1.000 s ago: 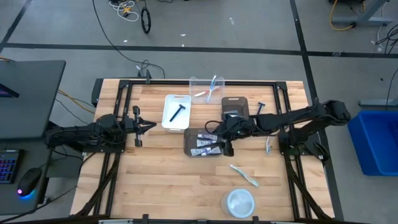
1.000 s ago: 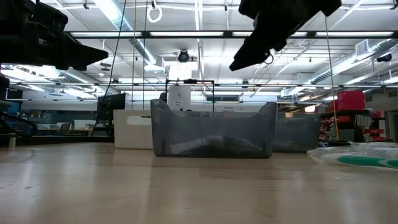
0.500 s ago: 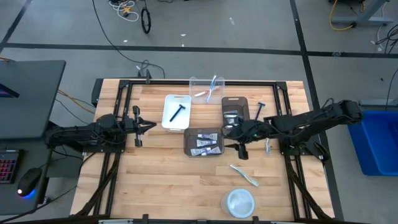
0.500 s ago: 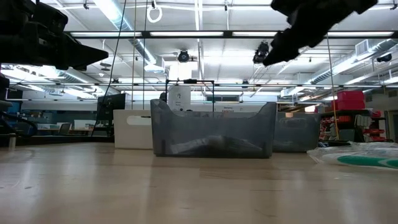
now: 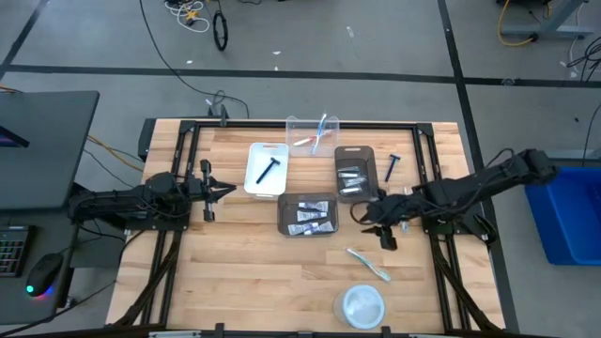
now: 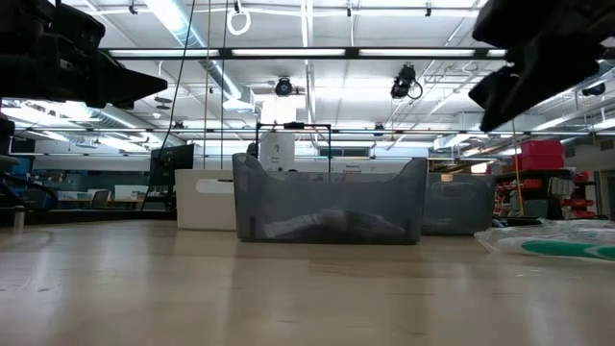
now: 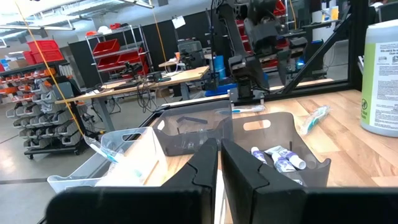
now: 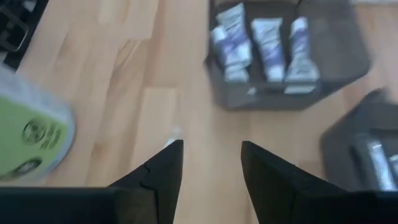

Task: Pick & Place Travel size toiletries
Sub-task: Put the green toothbrush into the transparent bin

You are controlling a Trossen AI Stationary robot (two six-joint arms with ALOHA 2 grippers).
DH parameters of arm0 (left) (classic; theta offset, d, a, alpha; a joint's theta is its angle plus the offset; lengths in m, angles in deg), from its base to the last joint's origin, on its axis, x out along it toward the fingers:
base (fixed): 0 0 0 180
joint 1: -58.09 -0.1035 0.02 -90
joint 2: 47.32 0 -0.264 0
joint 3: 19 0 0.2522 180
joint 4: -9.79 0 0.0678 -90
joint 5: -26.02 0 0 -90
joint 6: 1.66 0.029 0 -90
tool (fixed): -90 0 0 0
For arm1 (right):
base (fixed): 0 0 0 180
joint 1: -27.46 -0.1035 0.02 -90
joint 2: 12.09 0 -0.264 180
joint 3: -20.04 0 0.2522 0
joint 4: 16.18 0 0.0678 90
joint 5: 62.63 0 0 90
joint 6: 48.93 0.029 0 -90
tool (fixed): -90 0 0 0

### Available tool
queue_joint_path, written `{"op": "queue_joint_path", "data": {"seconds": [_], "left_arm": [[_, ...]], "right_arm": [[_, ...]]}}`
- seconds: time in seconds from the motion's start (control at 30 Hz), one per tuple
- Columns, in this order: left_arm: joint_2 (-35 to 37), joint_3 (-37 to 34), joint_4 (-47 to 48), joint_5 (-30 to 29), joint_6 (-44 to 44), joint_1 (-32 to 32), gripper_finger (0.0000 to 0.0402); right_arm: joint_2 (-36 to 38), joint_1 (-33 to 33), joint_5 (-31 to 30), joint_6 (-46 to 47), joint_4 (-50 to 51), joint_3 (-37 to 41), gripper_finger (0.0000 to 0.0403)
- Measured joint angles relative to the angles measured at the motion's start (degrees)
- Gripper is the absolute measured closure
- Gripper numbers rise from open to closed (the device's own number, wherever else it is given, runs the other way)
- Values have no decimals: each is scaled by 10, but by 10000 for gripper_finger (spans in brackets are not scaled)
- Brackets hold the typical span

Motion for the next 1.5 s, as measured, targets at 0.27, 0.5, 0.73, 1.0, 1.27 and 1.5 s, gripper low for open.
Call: {"op": "queue_joint_path", "data": {"seconds": [0.27, 0.5, 0.73, 1.0, 1.27, 1.5], "left_arm": [[0, 0, 0, 0, 0, 0, 374], [0, 0, 0, 0, 0, 0, 374], [0, 0, 0, 0, 0, 0, 374], [0, 0, 0, 0, 0, 0, 374], [0, 0, 0, 0, 0, 0, 374], [0, 0, 0, 0, 0, 0, 374]], "right_arm": [[-3, -70, -1, 38, 16, 12, 223], [-34, -116, 0, 120, 19, 12, 194], [-89, -148, -2, 211, 21, 12, 135], [-166, -152, -5, 290, 50, -15, 84], [-213, -153, -17, 290, 62, -57, 83], [-243, -162, -17, 284, 56, -64, 89]]}}
